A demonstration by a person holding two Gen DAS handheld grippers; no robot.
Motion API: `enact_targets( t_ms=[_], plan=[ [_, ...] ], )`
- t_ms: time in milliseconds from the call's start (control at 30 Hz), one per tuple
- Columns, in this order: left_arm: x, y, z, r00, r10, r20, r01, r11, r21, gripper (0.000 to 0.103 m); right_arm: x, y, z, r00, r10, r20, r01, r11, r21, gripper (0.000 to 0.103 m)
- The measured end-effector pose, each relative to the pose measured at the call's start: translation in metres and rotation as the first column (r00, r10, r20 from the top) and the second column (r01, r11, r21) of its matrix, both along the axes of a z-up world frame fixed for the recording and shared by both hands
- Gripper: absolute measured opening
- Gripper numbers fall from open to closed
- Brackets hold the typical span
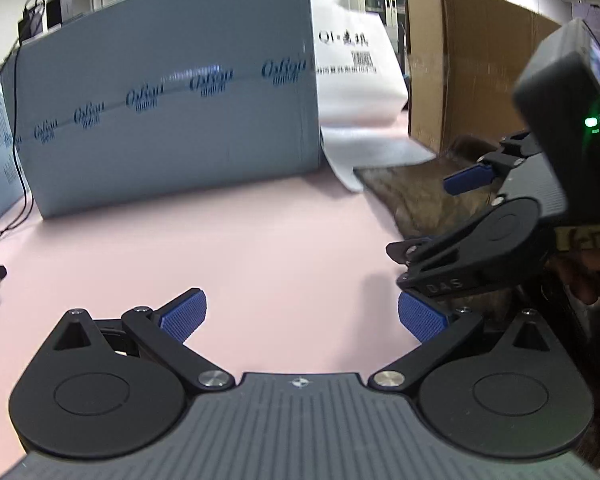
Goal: Fold clothes
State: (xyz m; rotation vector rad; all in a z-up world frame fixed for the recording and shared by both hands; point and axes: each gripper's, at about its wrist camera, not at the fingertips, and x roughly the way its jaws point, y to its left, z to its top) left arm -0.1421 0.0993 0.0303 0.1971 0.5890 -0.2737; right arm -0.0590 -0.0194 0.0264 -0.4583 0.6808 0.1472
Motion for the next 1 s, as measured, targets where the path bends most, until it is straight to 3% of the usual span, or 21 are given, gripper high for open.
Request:
enact_targets(
  t_ms=[167,200,300,367,533,800,1000],
  plan=[
    [-0.012,0.000,0.003,0.999,-0.037,0.034,0.037,0.999,0.007,0.103,-0.016,-0.003,-0.011,0.997,-0.077,-0.009,0.077,0.996,0.043,0.072],
    [-0.014,0.000,0.004,0.998,-0.043,0.038,0.043,0.999,0.000,0.103,-0.018,-0.005,-0.012,0.997,-0.077,-0.009,0.078,0.995,0.055,0.066],
    [-0.013,0.001,0.005,0.998,-0.045,0.037,0.046,0.999,-0.009,0.103,-0.019,-0.010,-0.011,0.997,-0.067,-0.041,0.072,0.989,0.127,0.034],
    [-0.011,0.001,0.005,0.998,-0.045,0.035,0.046,0.999,-0.013,0.103,-0.016,-0.012,-0.010,0.997,-0.058,-0.060,0.067,0.984,0.167,0.028],
    [-0.013,0.005,0.005,0.998,-0.052,0.031,0.053,0.998,-0.030,0.103,-0.022,-0.006,-0.012,0.998,-0.043,-0.034,0.048,0.986,0.159,0.006],
    [-0.018,0.008,0.010,0.997,-0.051,0.050,0.054,0.997,-0.062,0.103,-0.022,-0.004,0.000,0.998,-0.053,-0.033,0.060,0.965,0.257,0.004],
    [-0.020,0.014,0.014,0.996,-0.016,0.082,0.021,0.998,-0.063,0.103,-0.015,0.030,0.018,1.000,-0.001,-0.003,0.002,0.942,0.335,0.004]
  ],
)
